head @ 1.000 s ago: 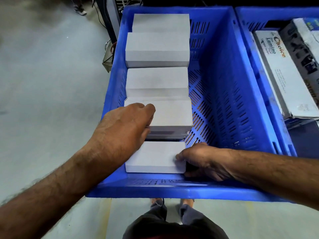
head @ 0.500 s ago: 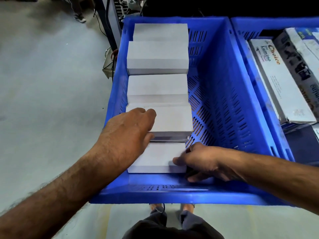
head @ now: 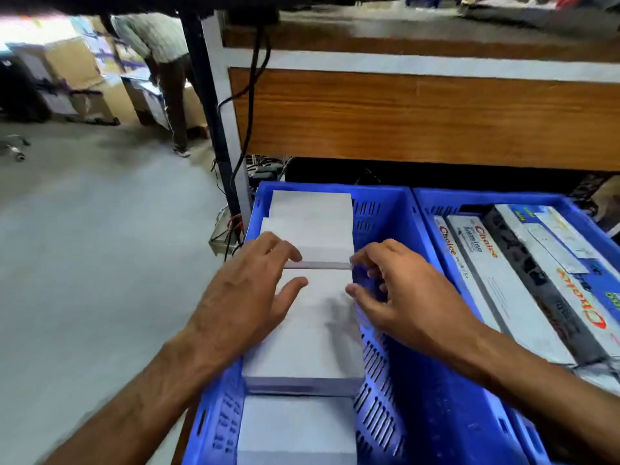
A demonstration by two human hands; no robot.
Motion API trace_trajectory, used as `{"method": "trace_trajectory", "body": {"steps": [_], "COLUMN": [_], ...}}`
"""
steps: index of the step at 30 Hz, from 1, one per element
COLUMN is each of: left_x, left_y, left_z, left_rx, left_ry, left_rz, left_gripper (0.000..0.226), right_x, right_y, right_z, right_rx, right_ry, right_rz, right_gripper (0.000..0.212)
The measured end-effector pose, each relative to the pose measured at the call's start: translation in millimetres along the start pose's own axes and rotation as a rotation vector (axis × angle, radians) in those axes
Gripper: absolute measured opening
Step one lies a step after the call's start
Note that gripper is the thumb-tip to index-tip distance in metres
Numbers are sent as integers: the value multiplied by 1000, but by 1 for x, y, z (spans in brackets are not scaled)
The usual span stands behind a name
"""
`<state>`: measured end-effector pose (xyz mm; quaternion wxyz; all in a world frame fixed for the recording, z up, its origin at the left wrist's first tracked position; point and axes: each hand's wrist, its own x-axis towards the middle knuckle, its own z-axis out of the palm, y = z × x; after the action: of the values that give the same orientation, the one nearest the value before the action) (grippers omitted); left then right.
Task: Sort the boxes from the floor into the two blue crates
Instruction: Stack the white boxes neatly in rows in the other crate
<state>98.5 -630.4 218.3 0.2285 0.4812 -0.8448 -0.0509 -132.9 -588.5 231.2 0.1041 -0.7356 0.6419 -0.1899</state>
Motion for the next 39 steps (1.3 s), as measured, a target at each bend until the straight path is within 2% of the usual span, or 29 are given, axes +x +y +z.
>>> {"method": "trace_trajectory", "body": {"steps": [2,6,10,12,17,22,25,32,39], "left_x": [28,81,101,103,103,84,61,-21,-85], "left_y": [-11,-31,-46,-54,-59,-47,-36,-13,6], "left_z": [0,7,21,27,18,-6,-23,-43,-37], "left_rx": [62,327,471,459,328,147,60,-72,104], "left_ry": [-53,-299,-474,-477,-405,-207,-164,-314,-485], "left_rz": [54,57,22,16,4,91,141,157,186], "left_gripper": [49,86,81,85,96,86,83,83,85], "right_x": [22,65,91,97,97,73,46,-26,-80], "right_y": [7,18,21,22,25,23,17,-14,-21], "right_z": [8,25,40,45,42,20,-2,-36,-15], "right_rx": [-7,-62,-81,-80,-23,-105,-236,-310,-167], "right_ry": [20,-21,-137,-169,-149,-46,-16,-200,-426], "right_rz": [18,32,95,119,115,35,-59,-200,-209], "right_gripper": [52,77,85,80,89,92,98,93,86]}}
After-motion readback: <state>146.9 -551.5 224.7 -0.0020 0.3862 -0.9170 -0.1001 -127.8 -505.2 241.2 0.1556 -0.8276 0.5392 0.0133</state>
